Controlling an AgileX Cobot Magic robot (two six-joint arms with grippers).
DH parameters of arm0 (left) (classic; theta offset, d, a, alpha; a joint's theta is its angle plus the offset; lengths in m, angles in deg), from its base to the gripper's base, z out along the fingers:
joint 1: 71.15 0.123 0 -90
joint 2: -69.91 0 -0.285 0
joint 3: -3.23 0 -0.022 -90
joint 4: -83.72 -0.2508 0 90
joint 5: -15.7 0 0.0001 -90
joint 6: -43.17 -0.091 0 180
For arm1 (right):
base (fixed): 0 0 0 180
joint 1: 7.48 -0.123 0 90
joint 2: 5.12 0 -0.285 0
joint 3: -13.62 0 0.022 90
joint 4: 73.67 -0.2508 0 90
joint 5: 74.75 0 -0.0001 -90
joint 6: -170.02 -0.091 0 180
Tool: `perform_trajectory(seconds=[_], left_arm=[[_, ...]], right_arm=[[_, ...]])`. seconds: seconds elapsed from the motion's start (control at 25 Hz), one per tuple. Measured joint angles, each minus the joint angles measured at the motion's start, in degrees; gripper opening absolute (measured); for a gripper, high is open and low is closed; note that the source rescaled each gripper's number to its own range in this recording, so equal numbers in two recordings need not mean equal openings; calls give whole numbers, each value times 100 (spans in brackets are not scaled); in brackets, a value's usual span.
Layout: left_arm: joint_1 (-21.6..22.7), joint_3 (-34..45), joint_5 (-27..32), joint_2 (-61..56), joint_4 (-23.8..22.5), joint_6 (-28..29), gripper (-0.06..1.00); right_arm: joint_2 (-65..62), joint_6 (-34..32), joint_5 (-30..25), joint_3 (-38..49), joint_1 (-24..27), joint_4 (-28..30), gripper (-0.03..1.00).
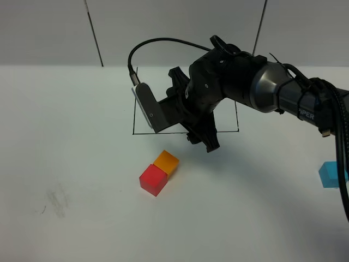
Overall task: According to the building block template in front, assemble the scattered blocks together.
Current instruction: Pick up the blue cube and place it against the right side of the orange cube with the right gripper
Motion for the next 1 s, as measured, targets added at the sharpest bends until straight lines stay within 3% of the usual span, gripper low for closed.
perform_trajectory(seconds=[0.16, 0.4, 0.56, 0.72, 1.0], left_arm=[[0, 0, 0, 0, 0, 0, 0], [0, 0, 0, 0, 0, 0, 0], [0, 0, 0, 0, 0, 0, 0], [0, 0, 0, 0, 0, 0, 0], [0, 0, 0, 0, 0, 0, 0]], right_arm=[[-38, -2116, -11, 0, 0, 19, 75], [-38, -5927, -22, 2, 0, 26, 75], [-38, -8296, -121, 2, 0, 493, 75], [-38, -9361, -395, 2, 0, 1418, 75], [-38, -9406, -757, 154, 324, 1623, 75]])
